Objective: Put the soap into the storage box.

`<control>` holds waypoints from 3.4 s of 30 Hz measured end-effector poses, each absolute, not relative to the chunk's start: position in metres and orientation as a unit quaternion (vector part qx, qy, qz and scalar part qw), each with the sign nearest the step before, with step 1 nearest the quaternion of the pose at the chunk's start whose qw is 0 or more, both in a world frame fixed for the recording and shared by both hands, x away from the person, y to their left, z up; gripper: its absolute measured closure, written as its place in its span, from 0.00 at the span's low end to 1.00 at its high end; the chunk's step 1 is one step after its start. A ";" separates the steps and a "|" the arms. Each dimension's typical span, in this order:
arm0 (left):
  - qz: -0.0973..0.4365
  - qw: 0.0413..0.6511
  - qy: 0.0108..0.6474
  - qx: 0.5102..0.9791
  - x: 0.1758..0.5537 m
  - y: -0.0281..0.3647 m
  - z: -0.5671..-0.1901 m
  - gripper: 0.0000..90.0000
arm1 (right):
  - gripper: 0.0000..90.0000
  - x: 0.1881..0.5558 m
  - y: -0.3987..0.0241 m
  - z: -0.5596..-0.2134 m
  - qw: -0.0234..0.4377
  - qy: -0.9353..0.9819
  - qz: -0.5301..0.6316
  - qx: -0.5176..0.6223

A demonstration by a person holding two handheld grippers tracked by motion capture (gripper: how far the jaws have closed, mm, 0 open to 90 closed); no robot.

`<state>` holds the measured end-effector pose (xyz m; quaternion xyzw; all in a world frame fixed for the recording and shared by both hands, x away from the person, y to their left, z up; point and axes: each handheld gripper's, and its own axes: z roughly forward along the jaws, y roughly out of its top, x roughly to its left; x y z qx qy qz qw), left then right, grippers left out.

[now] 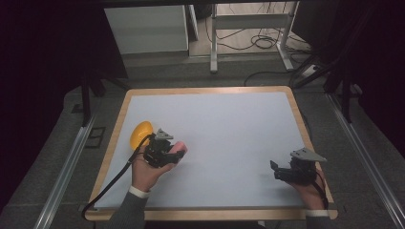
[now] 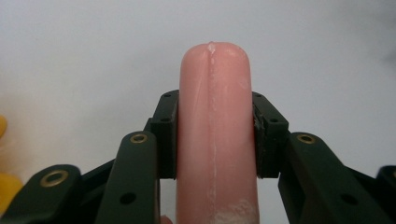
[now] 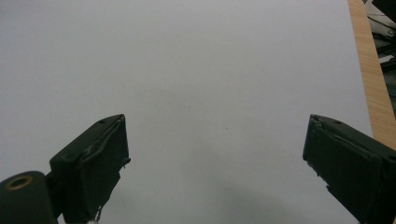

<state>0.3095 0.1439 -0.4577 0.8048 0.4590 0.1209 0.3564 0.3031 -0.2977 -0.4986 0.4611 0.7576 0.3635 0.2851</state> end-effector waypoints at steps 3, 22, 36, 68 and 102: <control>0.123 0.358 0.462 0.802 0.311 0.146 -0.456 0.67 | 0.07 0.303 -0.298 -0.498 0.285 0.757 0.364 0.462; 0.137 0.354 0.487 0.786 0.318 0.172 -0.453 0.67 | 0.07 0.304 -0.298 -0.500 0.284 0.758 0.362 0.463; 0.141 0.354 0.494 0.782 0.322 0.180 -0.451 0.67 | 0.07 0.304 -0.299 -0.500 0.284 0.758 0.360 0.463; 0.160 0.346 0.532 0.756 0.332 0.221 -0.444 0.67 | 0.07 0.303 -0.298 -0.500 0.286 0.758 0.364 0.460; 0.157 0.307 0.578 0.740 0.370 0.252 -0.455 0.67 | 0.07 0.305 -0.299 -0.502 0.287 0.757 0.358 0.465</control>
